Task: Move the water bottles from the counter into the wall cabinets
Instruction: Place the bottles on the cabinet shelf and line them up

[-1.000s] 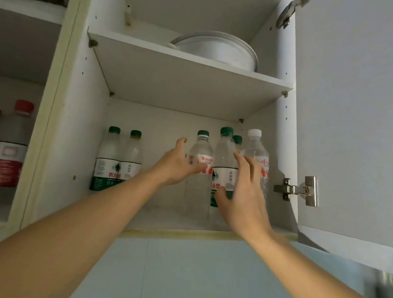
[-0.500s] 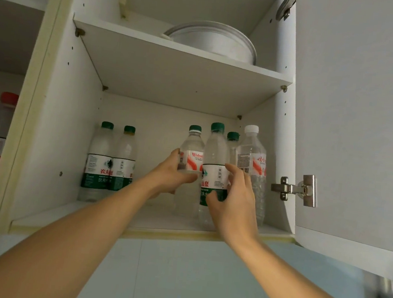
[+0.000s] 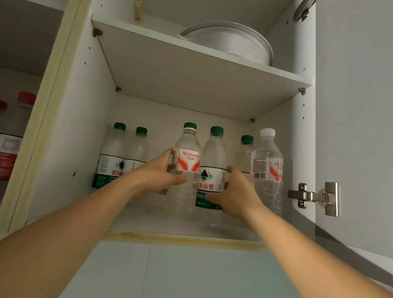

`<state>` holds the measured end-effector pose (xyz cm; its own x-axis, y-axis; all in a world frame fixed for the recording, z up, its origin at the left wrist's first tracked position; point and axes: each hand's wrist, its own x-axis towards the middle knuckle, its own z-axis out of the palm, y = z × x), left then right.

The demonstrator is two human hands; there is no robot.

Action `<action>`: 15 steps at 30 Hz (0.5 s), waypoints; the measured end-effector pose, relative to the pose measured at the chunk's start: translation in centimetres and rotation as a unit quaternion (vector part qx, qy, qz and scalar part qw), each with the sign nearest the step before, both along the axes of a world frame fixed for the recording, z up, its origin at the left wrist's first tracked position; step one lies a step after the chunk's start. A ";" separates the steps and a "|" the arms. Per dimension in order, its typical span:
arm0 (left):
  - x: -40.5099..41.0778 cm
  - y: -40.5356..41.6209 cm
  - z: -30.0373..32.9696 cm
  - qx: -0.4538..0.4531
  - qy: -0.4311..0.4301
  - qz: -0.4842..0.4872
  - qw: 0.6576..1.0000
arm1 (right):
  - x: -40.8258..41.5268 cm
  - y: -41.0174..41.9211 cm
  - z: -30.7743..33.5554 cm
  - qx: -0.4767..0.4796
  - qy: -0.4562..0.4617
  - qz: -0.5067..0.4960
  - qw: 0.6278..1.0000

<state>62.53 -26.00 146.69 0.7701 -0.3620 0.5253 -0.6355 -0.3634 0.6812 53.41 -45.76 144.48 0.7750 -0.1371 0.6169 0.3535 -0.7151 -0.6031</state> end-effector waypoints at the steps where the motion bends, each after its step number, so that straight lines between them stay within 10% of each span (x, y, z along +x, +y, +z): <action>1: 0.0 0.1 0.1 0.005 0.002 0.001 1.000 | 0.2 0.0 0.4 -0.004 0.023 0.010 1.000; 15: 1.1 1.6 1.8 0.063 0.044 0.063 0.995 | 5.8 2.5 4.8 -0.062 0.197 0.037 0.978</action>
<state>63.66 -24.36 148.49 0.8545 -0.3191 0.4100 -0.5195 -0.5225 0.6760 59.24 -43.31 149.31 0.9607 -0.0146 0.2771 0.1652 -0.7722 -0.6136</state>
